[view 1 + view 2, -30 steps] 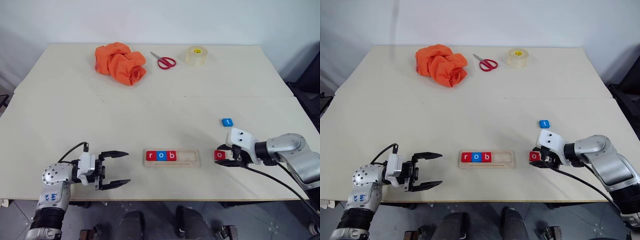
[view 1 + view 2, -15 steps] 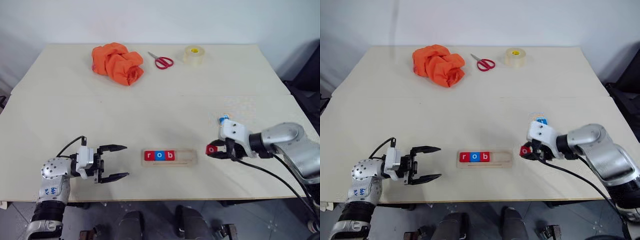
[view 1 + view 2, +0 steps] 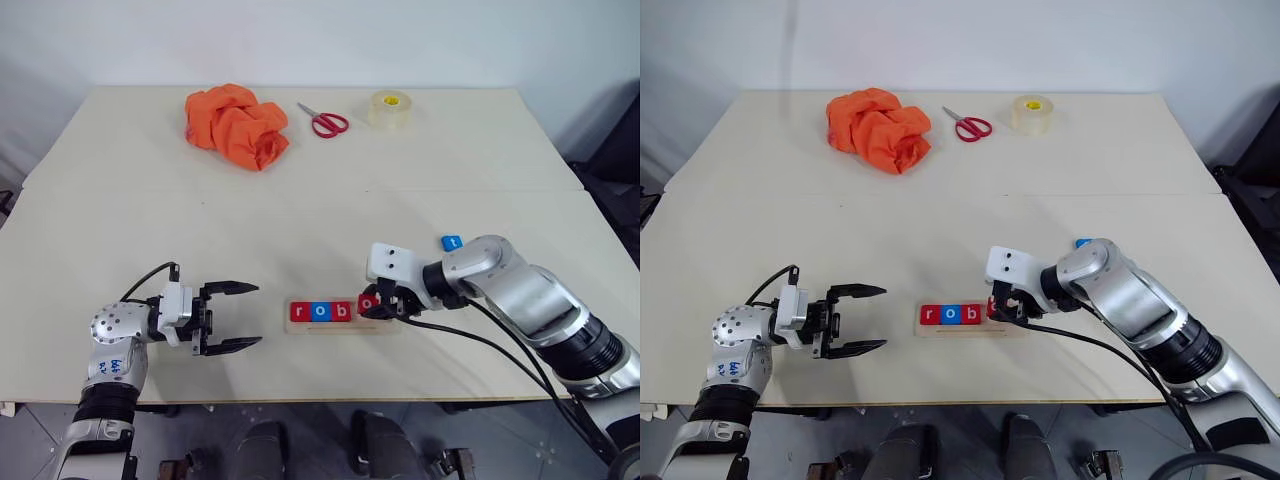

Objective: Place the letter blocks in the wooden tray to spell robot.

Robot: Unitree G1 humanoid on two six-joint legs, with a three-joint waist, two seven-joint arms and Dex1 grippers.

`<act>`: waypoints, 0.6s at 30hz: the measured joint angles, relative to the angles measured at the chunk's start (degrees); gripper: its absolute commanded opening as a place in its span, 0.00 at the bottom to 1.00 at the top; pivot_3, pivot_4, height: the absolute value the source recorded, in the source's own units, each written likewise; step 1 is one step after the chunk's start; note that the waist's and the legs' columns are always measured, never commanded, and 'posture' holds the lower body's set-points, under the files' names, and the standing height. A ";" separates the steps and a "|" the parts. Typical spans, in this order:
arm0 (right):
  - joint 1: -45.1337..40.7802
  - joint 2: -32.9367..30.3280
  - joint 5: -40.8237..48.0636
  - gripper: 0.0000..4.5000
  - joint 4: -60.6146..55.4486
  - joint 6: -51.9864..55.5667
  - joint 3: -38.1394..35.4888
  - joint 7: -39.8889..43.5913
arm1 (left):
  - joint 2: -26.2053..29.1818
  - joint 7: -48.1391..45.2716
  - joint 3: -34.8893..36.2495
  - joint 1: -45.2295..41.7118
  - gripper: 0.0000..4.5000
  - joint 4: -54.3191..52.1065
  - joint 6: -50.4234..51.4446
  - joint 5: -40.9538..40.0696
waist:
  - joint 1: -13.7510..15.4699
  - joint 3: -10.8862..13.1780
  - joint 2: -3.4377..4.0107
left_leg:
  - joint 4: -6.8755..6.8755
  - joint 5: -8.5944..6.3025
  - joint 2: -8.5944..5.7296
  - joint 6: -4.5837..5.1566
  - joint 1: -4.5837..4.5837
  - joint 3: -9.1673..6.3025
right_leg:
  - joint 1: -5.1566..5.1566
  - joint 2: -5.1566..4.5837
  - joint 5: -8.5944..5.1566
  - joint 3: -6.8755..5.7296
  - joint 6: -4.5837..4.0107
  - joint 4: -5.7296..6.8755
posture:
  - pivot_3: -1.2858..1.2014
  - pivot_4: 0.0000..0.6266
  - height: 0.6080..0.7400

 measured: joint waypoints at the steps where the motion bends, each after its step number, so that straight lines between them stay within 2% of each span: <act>1: -0.18 0.11 -0.46 0.32 0.77 -0.60 0.54 0.09 | 0.00 0.03 0.01 0.31 1.00 -0.10 -0.02 -0.01 | -0.01 0.00 0.00 | 0.00 0.00 0.00 0.00 0.00 0.01 | 0.00 0.00 0.00 0.00 0.00 0.00 | 0.52 0.24 1.00; 18: -1.08 1.13 -2.70 0.32 2.32 -3.49 1.81 3.22 | 0.02 1.38 0.05 2.01 1.00 -0.88 -0.02 -0.05 | 0.04 0.00 0.00 | 0.02 0.00 0.00 0.00 0.01 0.01 | 0.00 -0.01 0.00 0.00 0.00 0.04 | 0.52 0.24 1.00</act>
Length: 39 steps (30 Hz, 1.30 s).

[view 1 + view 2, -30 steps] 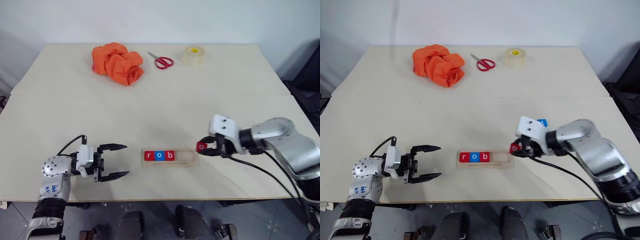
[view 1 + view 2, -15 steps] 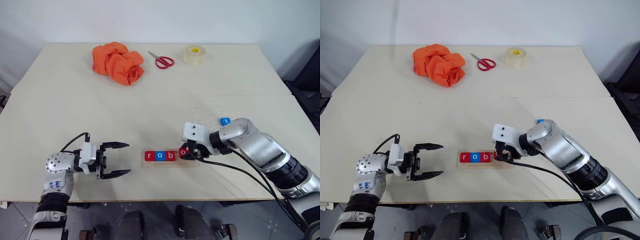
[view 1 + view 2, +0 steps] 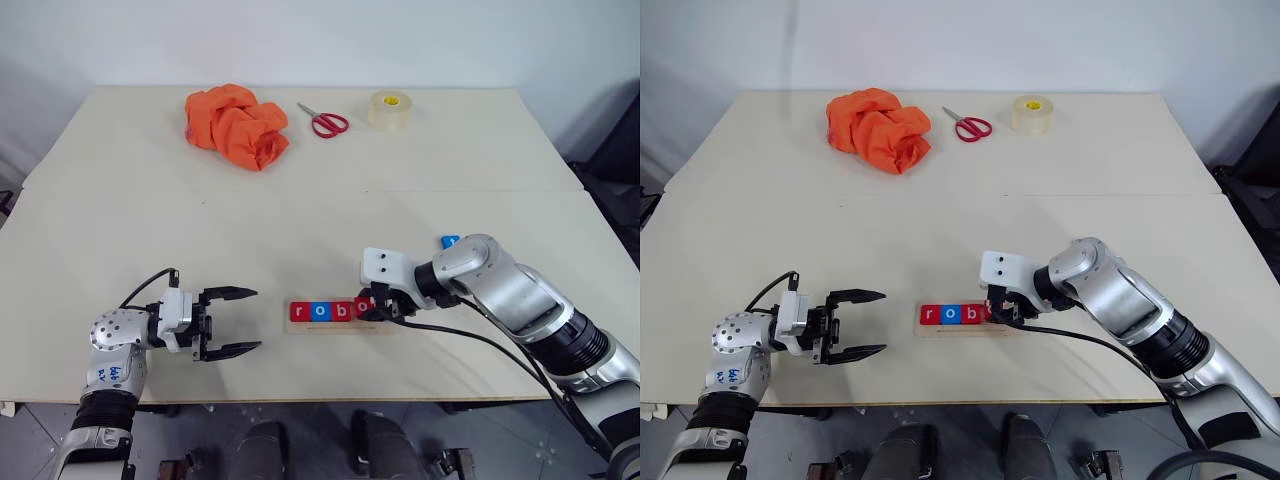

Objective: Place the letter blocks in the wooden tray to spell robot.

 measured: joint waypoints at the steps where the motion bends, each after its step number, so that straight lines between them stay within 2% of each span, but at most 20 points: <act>1: 0.00 0.00 -0.04 0.32 0.00 -0.09 0.05 0.17 | 0.00 0.01 0.00 0.00 1.00 0.00 0.00 0.00 | 0.00 0.00 0.00 | 0.00 0.00 0.00 0.00 0.00 0.00 | 0.00 0.00 0.00 0.00 0.00 0.00 | 0.52 0.24 1.00; 2: 0.00 0.04 -0.06 0.48 0.00 -0.25 0.16 0.35 | 0.00 0.05 0.00 0.00 1.00 0.00 0.00 0.00 | 0.00 0.00 0.00 | 0.00 0.00 0.00 0.00 0.00 0.00 | 0.00 0.00 0.00 0.00 0.00 0.00 | 0.52 0.24 1.00; 9: 0.00 1.03 -0.07 0.99 -0.01 -0.62 0.39 0.68 | 0.00 0.36 0.00 -0.05 1.00 0.00 -0.37 0.00 | 0.01 0.00 0.00 | 0.00 0.00 0.00 0.00 0.00 0.00 | 0.00 -0.01 0.00 0.00 0.00 0.00 | 0.52 0.24 1.00; 19: 2.62 0.10 1.33 0.99 -3.93 1.22 -1.85 0.40 | -0.41 0.44 -0.07 -0.47 1.00 0.08 -0.59 0.00 | 0.06 0.00 0.00 | 0.00 0.00 0.00 0.00 0.00 0.00 | 0.01 -0.01 0.00 0.00 0.00 0.00 | 0.52 0.24 1.00; 24: 10.10 -0.46 5.74 0.99 -6.50 0.25 -13.56 -2.16 | -0.83 0.42 -0.17 -0.49 1.00 0.09 -0.90 -0.01 | 0.27 -0.01 -0.01 | 0.01 0.00 -0.01 0.00 0.00 -0.01 | 0.05 -0.01 0.01 -0.01 0.01 -0.03 | 0.52 0.24 1.00; 33: 26.60 -1.11 8.49 0.99 -9.82 5.65 -38.88 -15.05 | -1.10 0.48 -0.29 -0.69 1.00 0.71 -0.93 0.01 | 0.45 -0.01 -0.02 | -0.01 0.00 -0.02 0.00 0.01 -0.01 | 0.06 -0.01 0.01 0.00 0.02 -0.04 | 0.52 0.24 1.00; 39: 37.69 -1.21 11.98 0.99 -14.60 7.05 -51.20 -16.98 | -1.63 0.00 -0.89 -2.41 1.00 2.47 -0.91 0.06 | 0.27 -0.01 -0.03 | 0.01 0.01 -0.02 0.01 0.06 -0.01 | 0.09 0.01 0.02 0.02 0.03 -0.01 | 0.52 0.24 1.00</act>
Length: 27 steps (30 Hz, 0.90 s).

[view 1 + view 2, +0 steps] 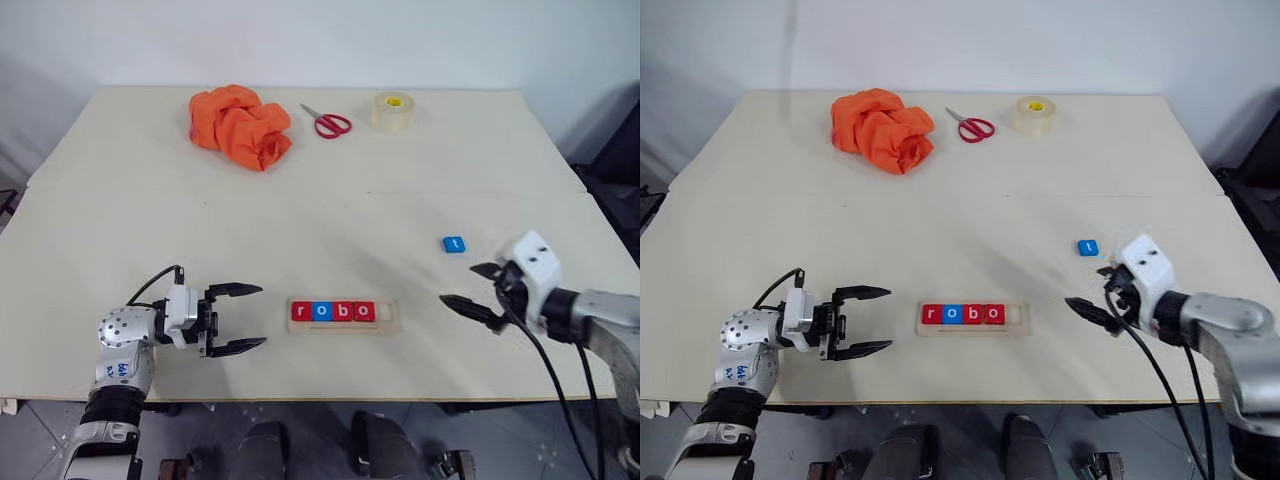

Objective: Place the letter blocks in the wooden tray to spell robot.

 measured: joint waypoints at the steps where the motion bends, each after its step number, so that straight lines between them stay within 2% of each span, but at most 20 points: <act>1: 1.80 0.00 0.43 0.99 -0.58 0.01 -1.76 -0.21 | -0.17 -0.22 -0.15 -0.61 1.00 0.50 0.00 0.02 | 0.02 0.00 0.00 | 0.00 0.01 0.00 0.01 0.00 -0.01 | 0.00 0.01 0.00 0.00 0.00 0.01 | 0.52 0.24 1.00; 3: 6.32 0.01 1.18 0.99 -1.78 -0.05 -5.22 -0.58 | -0.19 -0.66 -0.28 -1.74 1.00 1.33 -0.04 0.05 | 0.15 -0.01 -0.01 | -0.01 0.01 0.01 0.01 0.01 -0.05 | 0.02 0.03 0.00 -0.02 0.00 0.01 | 0.52 0.24 1.00; 7: 7.32 0.31 1.95 0.99 -1.31 -0.88 -6.22 -2.33 | -0.25 -1.48 -0.37 -3.69 1.00 3.67 -0.09 0.40 | -0.24 -0.01 -0.01 | 0.04 0.03 0.00 0.03 0.04 0.01 | 0.03 0.02 0.03 0.04 0.06 0.02 | 0.52 0.24 1.00; 11: 1.91 2.91 1.68 0.99 3.61 -3.02 -4.39 -6.83 | -0.28 -1.52 -0.37 -4.91 1.00 4.93 -0.24 0.72 | -0.23 -0.01 -0.02 | 0.03 0.05 0.01 0.05 0.08 -0.01 | 0.05 0.03 0.03 0.04 0.05 0.05 | 0.52 0.24 1.00; 16: -8.91 7.34 -0.46 0.99 16.80 -8.57 0.54 -12.71 | -0.41 -1.52 -0.55 -5.50 1.00 5.04 -0.21 0.91 | -0.18 -0.01 -0.01 | 0.04 0.05 -0.02 0.05 0.06 0.02 | 0.03 0.01 0.03 0.04 0.05 0.07 | 0.52 0.24 1.00; 23: -20.57 10.87 -4.24 0.99 36.67 -18.31 6.41 -15.35 | -0.08 -1.50 -0.35 -5.22 1.00 4.42 -0.04 0.90 | -0.25 -0.01 -0.01 | 0.02 0.05 -0.02 0.05 0.03 0.06 | 0.00 0.02 0.03 0.05 0.05 0.06 | 0.52 0.24 1.00; 27: -23.46 12.34 -5.28 0.99 43.49 -22.09 8.37 -15.76 | 0.24 -1.41 -0.22 -4.23 1.00 2.94 0.25 0.90 | -0.22 -0.01 -0.01 | 0.00 0.05 -0.02 0.05 0.02 0.07 | 0.00 0.01 0.03 0.05 0.05 0.06 | 0.52 0.24 1.00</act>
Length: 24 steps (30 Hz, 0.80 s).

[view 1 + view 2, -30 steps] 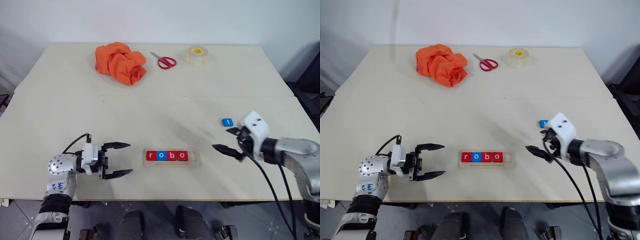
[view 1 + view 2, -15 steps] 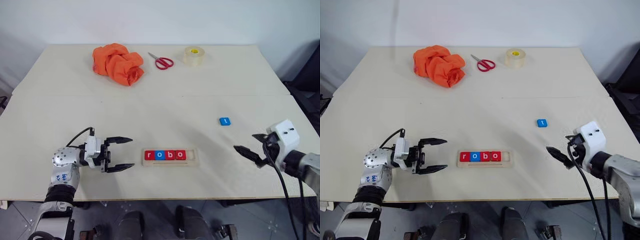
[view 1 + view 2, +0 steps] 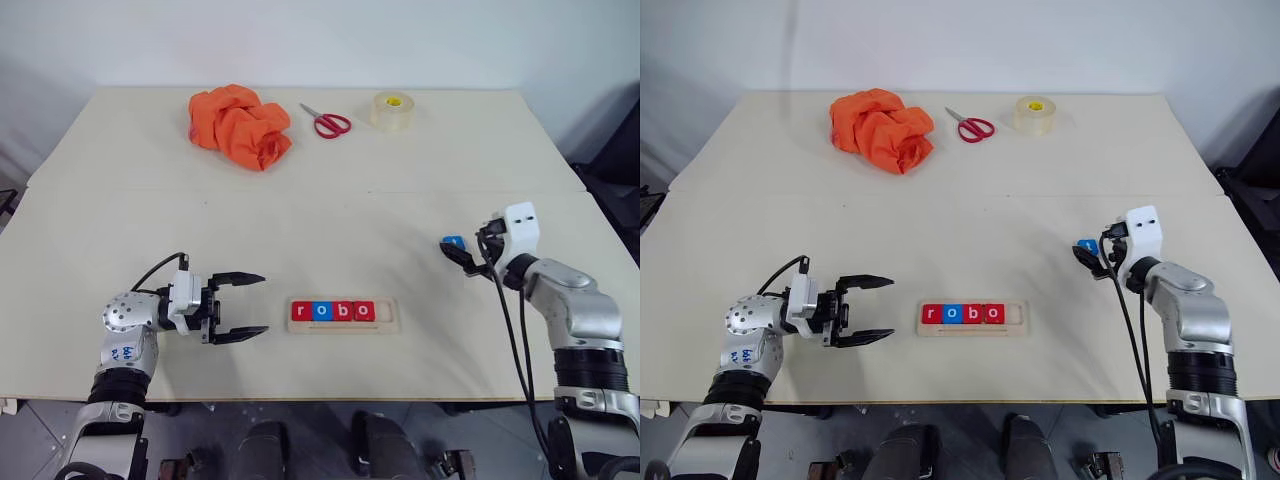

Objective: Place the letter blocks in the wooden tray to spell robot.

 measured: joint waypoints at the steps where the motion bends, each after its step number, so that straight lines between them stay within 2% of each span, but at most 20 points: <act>1: -0.57 0.37 -0.15 0.99 1.55 -0.87 0.30 -0.06 | 0.07 0.06 0.05 0.40 1.00 -0.43 0.16 0.00 | -0.02 0.00 0.00 | 0.00 0.00 0.00 0.00 0.00 0.01 | 0.00 0.00 0.00 0.00 0.00 0.00 | 0.52 0.24 1.00; 5: -2.20 1.65 -1.71 0.99 6.01 -3.88 1.55 -1.35 | 0.12 0.73 0.26 1.31 1.00 -1.33 0.44 0.00 | -0.09 0.00 0.00 | 0.01 0.00 0.01 0.00 0.02 0.01 | 0.01 0.00 0.00 0.02 0.00 0.02 | 0.52 0.24 1.00; 7: -2.71 2.24 -2.12 0.91 6.82 -4.56 1.60 -2.66 | 0.12 1.11 0.31 1.42 1.00 -2.11 0.49 0.00 | -0.12 0.00 0.00 | 0.02 0.00 0.01 0.00 0.02 0.01 | 0.01 -0.01 0.00 0.02 0.00 0.03 | 0.52 0.24 1.00; 10: -3.35 3.04 -2.31 0.71 7.52 -4.70 1.47 -5.18 | 0.12 1.39 0.35 1.45 1.00 -2.51 0.75 0.00 | -0.13 0.00 0.00 | 0.02 0.01 0.02 -0.01 0.04 0.01 | 0.01 0.00 0.00 0.03 0.00 0.05 | 0.52 0.24 1.00; 15: -1.24 4.44 -1.89 0.33 3.19 -3.42 1.20 -7.47 | 0.12 1.50 0.35 1.51 1.00 -2.63 0.92 0.00 | 0.07 -0.01 0.01 | 0.02 0.01 0.02 -0.01 0.02 0.00 | 0.01 -0.02 0.00 0.02 0.00 0.05 | 0.52 0.24 1.00; 19: 2.15 6.03 -1.01 0.33 -4.43 0.88 0.24 -10.38 | 0.12 1.25 0.31 1.60 1.00 -2.74 1.10 -0.01 | 0.00 0.00 0.01 | -0.01 0.00 0.02 -0.01 0.01 0.01 | -0.02 -0.02 0.00 0.03 0.00 0.04 | 0.52 0.24 1.00; 24: 8.30 11.18 2.46 0.33 -25.82 12.94 -3.03 -18.52 | 0.12 0.05 0.07 1.63 1.00 -2.87 1.63 -0.05 | 0.01 -0.01 0.02 | -0.04 0.00 0.04 -0.01 -0.02 0.00 | -0.07 0.00 -0.01 0.03 -0.02 0.05 | 0.52 0.24 1.00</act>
